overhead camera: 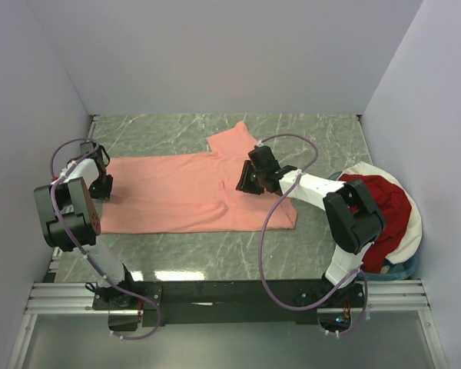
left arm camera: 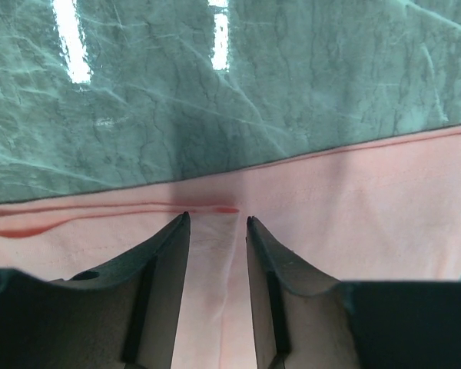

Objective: Fold and stack the t-shirts
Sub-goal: Fold the tshirt

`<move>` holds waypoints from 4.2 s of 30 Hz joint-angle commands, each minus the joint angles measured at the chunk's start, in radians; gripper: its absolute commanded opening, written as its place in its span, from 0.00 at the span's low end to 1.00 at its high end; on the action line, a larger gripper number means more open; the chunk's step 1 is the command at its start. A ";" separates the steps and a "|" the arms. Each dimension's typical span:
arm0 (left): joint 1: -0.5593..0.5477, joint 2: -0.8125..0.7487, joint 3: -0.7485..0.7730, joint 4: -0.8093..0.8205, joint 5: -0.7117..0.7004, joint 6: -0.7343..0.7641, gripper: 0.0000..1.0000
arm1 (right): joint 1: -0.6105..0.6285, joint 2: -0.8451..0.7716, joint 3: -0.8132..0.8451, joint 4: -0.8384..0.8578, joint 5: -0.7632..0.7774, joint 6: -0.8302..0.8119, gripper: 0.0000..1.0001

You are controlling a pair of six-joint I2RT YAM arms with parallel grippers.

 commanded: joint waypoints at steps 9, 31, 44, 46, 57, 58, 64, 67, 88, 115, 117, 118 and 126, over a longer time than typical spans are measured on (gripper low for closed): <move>-0.066 -0.028 0.098 -0.134 -0.167 -0.107 0.40 | -0.006 -0.061 0.016 -0.121 0.068 -0.015 0.39; -0.048 0.147 0.155 -0.125 -0.065 -0.113 0.37 | 0.002 -0.067 0.003 -0.207 0.121 0.030 0.38; -0.048 0.063 0.132 -0.170 -0.084 -0.120 0.01 | 0.002 -0.081 -0.027 -0.195 0.138 0.013 0.37; -0.046 0.035 0.118 -0.171 -0.087 -0.124 0.01 | 0.002 -0.085 -0.029 -0.196 0.143 0.008 0.37; -0.020 -0.011 0.081 -0.183 -0.108 -0.121 0.01 | 0.001 -0.110 -0.047 -0.195 0.154 -0.005 0.37; -0.011 -0.007 0.077 -0.182 -0.104 -0.119 0.01 | 0.002 -0.110 -0.047 -0.193 0.158 -0.005 0.37; 0.012 0.013 0.066 -0.170 -0.104 -0.107 0.01 | 0.000 -0.101 -0.027 -0.198 0.181 -0.028 0.37; 0.020 0.026 0.072 -0.163 -0.102 -0.099 0.01 | -0.003 -0.084 0.000 -0.198 0.193 -0.048 0.38; 0.020 0.036 0.071 -0.148 -0.094 -0.087 0.01 | 0.128 0.251 0.419 -0.225 0.315 -0.101 0.46; 0.017 0.007 0.081 -0.191 -0.127 -0.085 0.01 | 0.189 0.367 0.531 -0.258 0.413 -0.077 0.19; 0.017 -0.002 0.081 -0.193 -0.131 -0.087 0.01 | 0.191 0.343 0.522 -0.262 0.427 -0.074 0.13; 0.017 -0.005 0.083 -0.197 -0.133 -0.087 0.01 | 0.189 0.337 0.519 -0.264 0.431 -0.074 0.08; 0.017 -0.053 0.095 -0.229 -0.148 -0.087 0.01 | 0.188 0.222 0.462 -0.256 0.494 -0.071 0.00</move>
